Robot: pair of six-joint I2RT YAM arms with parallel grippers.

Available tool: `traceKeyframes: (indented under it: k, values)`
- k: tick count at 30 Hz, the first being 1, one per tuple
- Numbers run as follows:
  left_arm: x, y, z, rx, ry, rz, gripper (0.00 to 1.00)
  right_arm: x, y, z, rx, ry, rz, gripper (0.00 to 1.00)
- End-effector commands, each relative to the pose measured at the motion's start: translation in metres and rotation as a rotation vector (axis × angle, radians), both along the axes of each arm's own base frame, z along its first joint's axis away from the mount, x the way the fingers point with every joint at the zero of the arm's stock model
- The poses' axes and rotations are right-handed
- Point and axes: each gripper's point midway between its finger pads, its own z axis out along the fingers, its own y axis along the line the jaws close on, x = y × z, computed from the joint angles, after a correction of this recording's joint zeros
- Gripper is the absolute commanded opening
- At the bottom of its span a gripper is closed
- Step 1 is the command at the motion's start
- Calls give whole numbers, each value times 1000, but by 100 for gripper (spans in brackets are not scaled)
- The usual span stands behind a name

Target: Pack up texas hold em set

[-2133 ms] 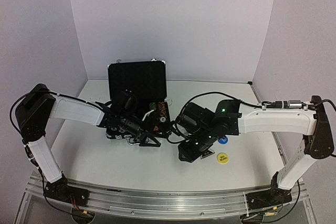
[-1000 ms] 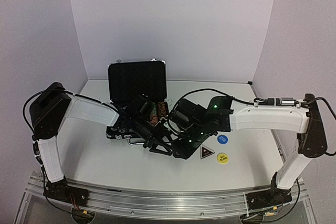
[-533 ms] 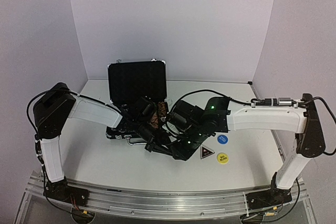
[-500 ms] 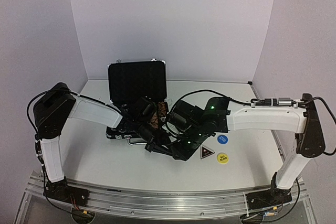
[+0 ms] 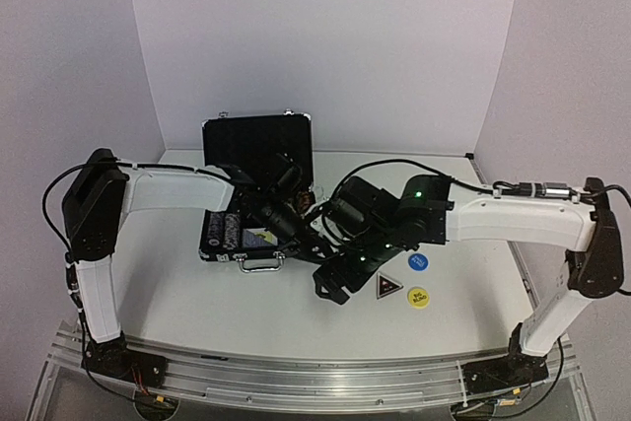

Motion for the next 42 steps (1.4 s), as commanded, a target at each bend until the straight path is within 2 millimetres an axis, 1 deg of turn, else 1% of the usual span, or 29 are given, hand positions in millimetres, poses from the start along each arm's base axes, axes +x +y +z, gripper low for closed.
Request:
traceKeyframes:
  k: [1, 3, 4, 5, 7, 8, 9, 11, 14, 16, 17, 20, 23, 26, 29, 32, 35, 40, 42]
  values:
    - [101, 42, 30, 119, -566, 122, 0, -7, -13, 51, 133, -49, -12, 94]
    - [136, 57, 52, 118, -746, 158, 0, -1, -22, 62, 149, -98, -47, 96]
    - [154, 68, 63, 125, -855, 160, 0, 6, -29, 70, 154, -142, -84, 97]
    - [164, 74, 75, 126, -959, 151, 0, 12, -35, 75, 155, -175, -127, 98]
    - [167, 83, 85, 133, -1150, 35, 0, 25, -48, 80, 151, -225, -212, 98]
    - [162, 86, 89, 131, -1225, -44, 0, 33, -56, 82, 151, -245, -268, 98]
    - [157, 92, 87, 143, -1260, -101, 0, 40, -64, 83, 157, -249, -318, 98]
    - [160, 109, 80, 216, -1377, -212, 0, 52, -77, 83, 168, -246, -413, 98]
    - [164, 141, 64, 310, -1469, -352, 0, 66, -92, 79, 176, -231, -515, 98]
    - [164, 163, 60, 307, -1480, -427, 0, 76, -99, 78, 176, -233, -570, 98]
    - [158, 172, 57, 280, -1467, -490, 0, 79, -101, 77, 176, -233, -592, 98]
    - [156, 210, 43, 307, -1419, -576, 0, 91, -107, 73, 170, -227, -660, 98]
    - [160, 252, 13, 388, -1342, -605, 0, 100, -107, 64, 160, -211, -717, 98]
    - [155, 280, -9, 396, -1263, -612, 0, 108, -105, 55, 156, -182, -767, 98]
    - [143, 297, -24, 380, -1197, -619, 0, 113, -98, 46, 147, -151, -785, 98]
    - [138, 303, -38, 392, -1186, -631, 0, 116, -92, 40, 140, -128, -797, 98]
    - [134, 301, -44, 368, -1174, -628, 0, 118, -89, 34, 132, -113, -809, 98]
    - [125, 293, -42, 297, -1172, -633, 0, 116, -89, 28, 128, -92, -823, 98]
    - [126, 291, -43, 295, -1179, -622, 0, 115, -92, 27, 124, -91, -833, 98]
